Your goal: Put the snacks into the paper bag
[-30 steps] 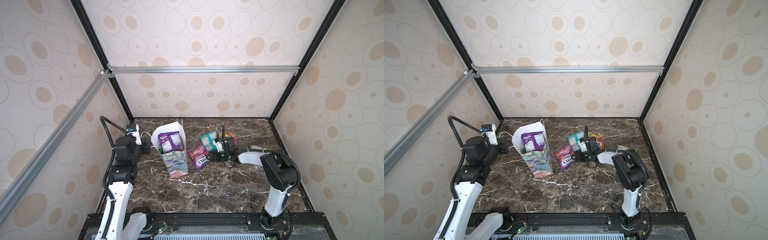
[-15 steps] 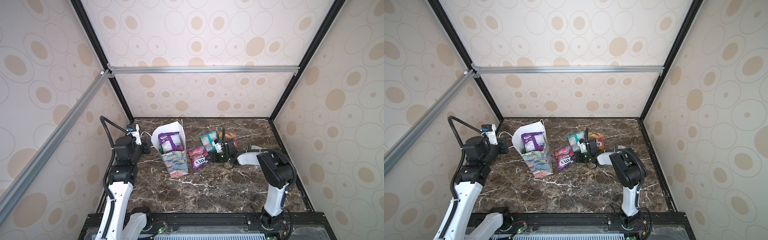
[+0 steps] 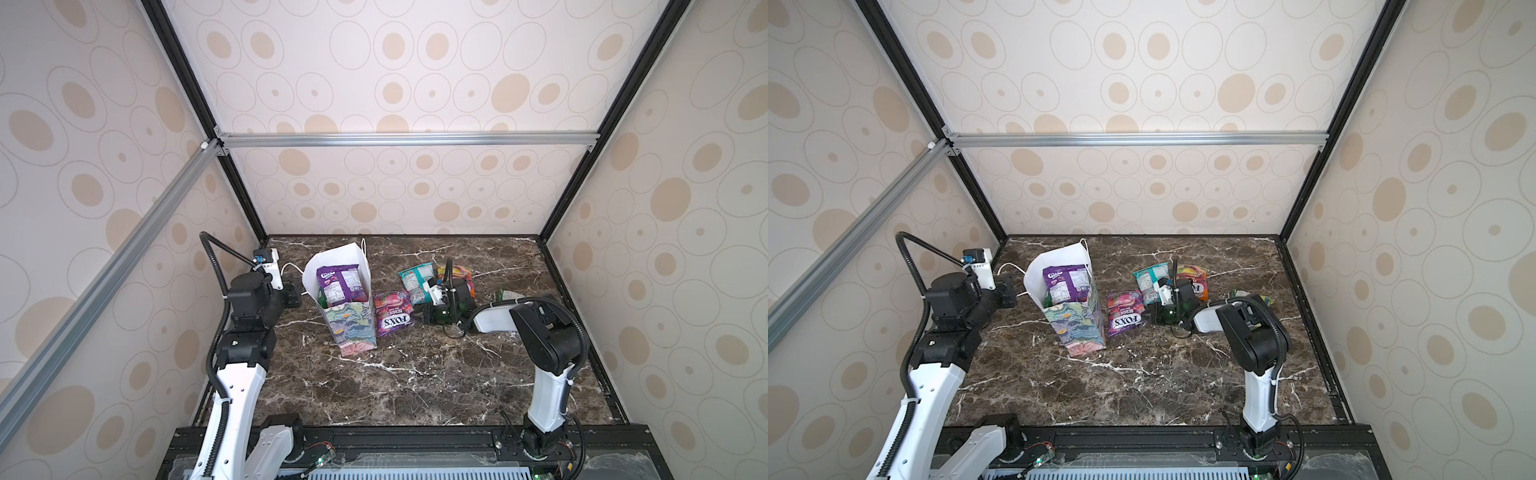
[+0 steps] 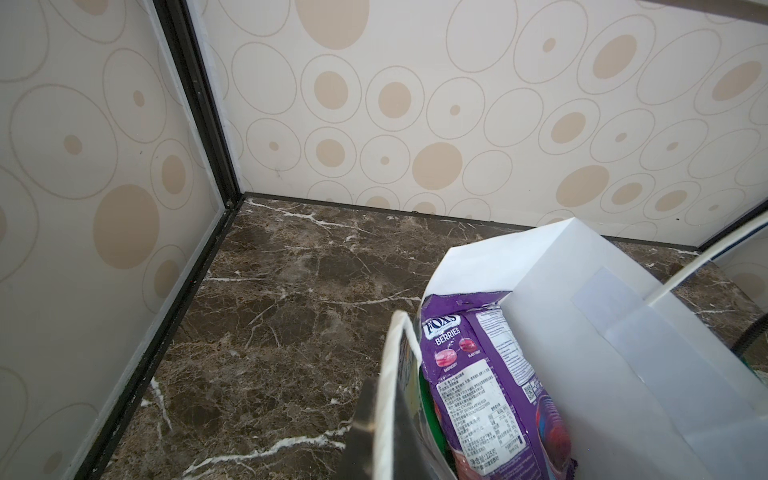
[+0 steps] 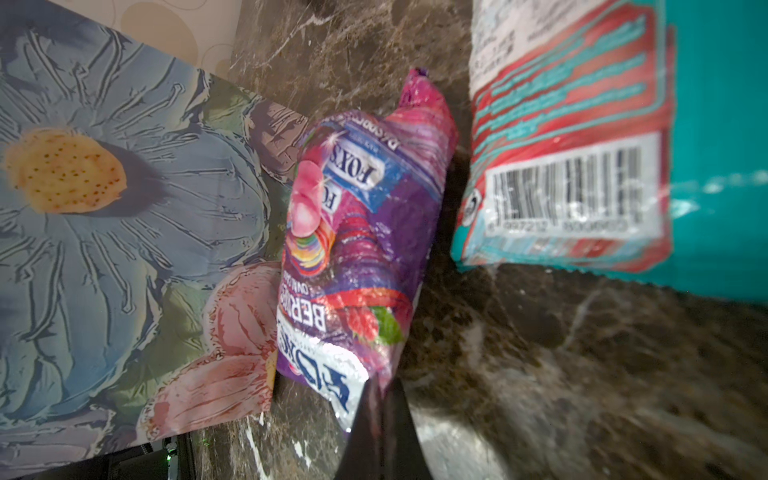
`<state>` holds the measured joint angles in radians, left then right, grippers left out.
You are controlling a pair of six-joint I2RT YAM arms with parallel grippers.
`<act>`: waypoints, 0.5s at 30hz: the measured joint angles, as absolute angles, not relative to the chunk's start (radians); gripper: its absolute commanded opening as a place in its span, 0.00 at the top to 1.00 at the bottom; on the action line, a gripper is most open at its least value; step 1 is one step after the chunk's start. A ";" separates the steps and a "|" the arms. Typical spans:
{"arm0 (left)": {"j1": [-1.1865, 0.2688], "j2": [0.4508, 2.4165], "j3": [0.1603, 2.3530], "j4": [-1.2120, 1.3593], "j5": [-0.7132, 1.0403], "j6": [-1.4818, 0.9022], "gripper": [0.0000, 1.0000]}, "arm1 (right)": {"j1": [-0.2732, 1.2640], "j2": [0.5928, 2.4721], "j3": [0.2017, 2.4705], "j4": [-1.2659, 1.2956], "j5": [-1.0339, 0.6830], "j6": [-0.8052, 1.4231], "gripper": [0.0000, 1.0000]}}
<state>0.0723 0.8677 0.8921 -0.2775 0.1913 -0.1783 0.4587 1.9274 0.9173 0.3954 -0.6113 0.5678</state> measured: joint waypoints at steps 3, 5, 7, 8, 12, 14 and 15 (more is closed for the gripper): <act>0.072 0.867 0.892 -0.278 0.191 -0.178 1.00 | 0.459 1.897 0.910 0.389 -0.613 0.567 1.00; 0.072 0.868 0.892 -0.278 0.191 -0.178 1.00 | 0.459 1.875 0.907 0.385 -0.614 0.566 1.00; 0.072 0.867 0.892 -0.278 0.191 -0.178 1.00 | 0.459 1.856 0.907 0.381 -0.614 0.564 1.00; 0.072 0.868 0.892 -0.278 0.191 -0.178 1.00 | 0.459 1.848 0.907 0.379 -0.614 0.563 1.00; 0.072 0.867 0.892 -0.278 0.191 -0.178 1.00 | 0.459 1.813 0.907 0.363 -0.614 0.558 1.00; 0.072 0.867 0.892 -0.278 0.191 -0.178 1.00 | 0.459 1.793 0.907 0.346 -0.614 0.552 1.00; 0.072 0.867 0.892 -0.278 0.191 -0.178 1.00 | 0.459 1.781 0.907 0.334 -0.613 0.548 1.00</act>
<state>0.0723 0.8673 0.8921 -0.2775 0.1913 -0.1783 0.4591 1.7813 0.9070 0.3344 -0.6132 0.5484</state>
